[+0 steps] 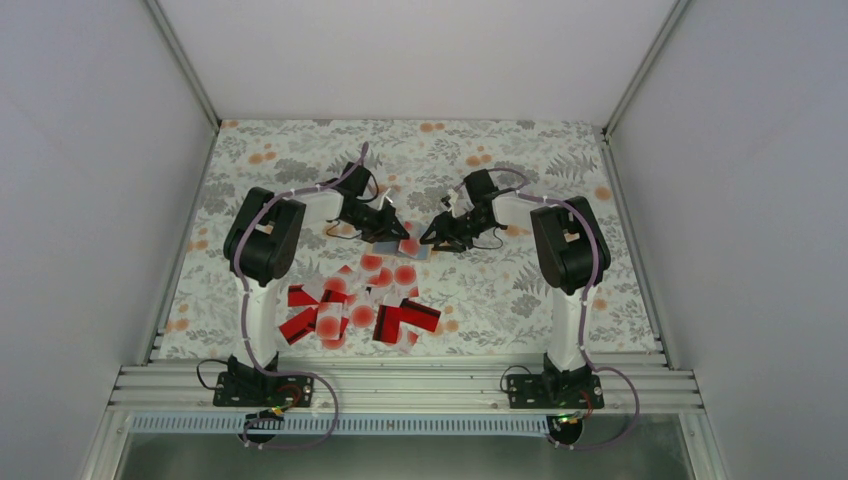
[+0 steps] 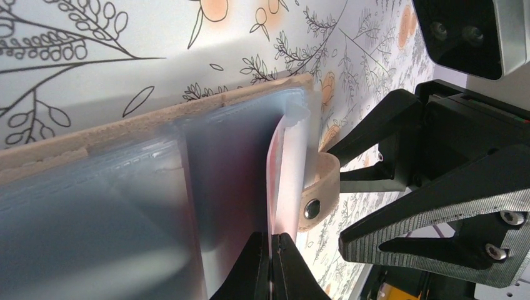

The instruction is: Put the credit cards into the card holder

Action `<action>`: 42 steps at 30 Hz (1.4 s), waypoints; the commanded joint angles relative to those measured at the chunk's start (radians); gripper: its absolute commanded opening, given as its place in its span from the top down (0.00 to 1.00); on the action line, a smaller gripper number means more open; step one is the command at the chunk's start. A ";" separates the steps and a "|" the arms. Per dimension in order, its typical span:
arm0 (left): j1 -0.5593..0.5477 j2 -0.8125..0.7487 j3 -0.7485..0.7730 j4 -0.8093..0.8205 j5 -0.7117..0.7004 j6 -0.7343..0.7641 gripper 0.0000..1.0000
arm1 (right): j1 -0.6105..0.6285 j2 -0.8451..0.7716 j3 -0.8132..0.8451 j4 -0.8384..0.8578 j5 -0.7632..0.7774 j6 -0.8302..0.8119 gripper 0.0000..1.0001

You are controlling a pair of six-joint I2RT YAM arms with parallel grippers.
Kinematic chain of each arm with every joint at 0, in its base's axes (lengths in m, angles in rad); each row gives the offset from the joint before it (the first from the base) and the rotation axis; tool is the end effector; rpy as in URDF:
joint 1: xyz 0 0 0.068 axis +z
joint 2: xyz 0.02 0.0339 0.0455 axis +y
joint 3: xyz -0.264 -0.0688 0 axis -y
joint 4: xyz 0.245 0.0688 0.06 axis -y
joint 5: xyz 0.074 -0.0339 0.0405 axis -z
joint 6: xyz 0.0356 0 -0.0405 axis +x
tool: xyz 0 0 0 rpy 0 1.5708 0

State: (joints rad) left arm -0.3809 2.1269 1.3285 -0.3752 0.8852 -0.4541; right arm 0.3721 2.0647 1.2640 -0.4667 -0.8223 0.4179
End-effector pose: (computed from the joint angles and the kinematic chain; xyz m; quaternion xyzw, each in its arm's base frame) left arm 0.3710 -0.1782 0.1151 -0.0520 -0.8884 0.4561 0.0073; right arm 0.3521 0.1654 0.1181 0.0396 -0.9073 -0.4180 0.0242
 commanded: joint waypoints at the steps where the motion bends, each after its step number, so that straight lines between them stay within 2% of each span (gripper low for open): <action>1: -0.013 -0.008 -0.022 0.028 -0.035 -0.022 0.98 | 0.028 0.042 -0.027 -0.019 0.071 -0.001 0.52; 31: -0.036 0.013 -0.059 0.105 0.015 -0.087 0.97 | 0.033 0.055 -0.021 -0.010 0.064 -0.007 0.52; 38: -0.035 0.019 -0.045 0.078 0.000 -0.075 0.81 | 0.033 0.035 -0.012 -0.023 0.071 -0.011 0.48; 42: -0.035 0.008 -0.031 0.024 -0.043 -0.046 0.77 | 0.031 0.021 -0.013 -0.032 0.071 -0.014 0.46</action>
State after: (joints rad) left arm -0.4156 2.1281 1.2846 -0.2932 0.8871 -0.5323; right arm 0.3851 2.0647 1.2655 -0.4587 -0.8265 0.4164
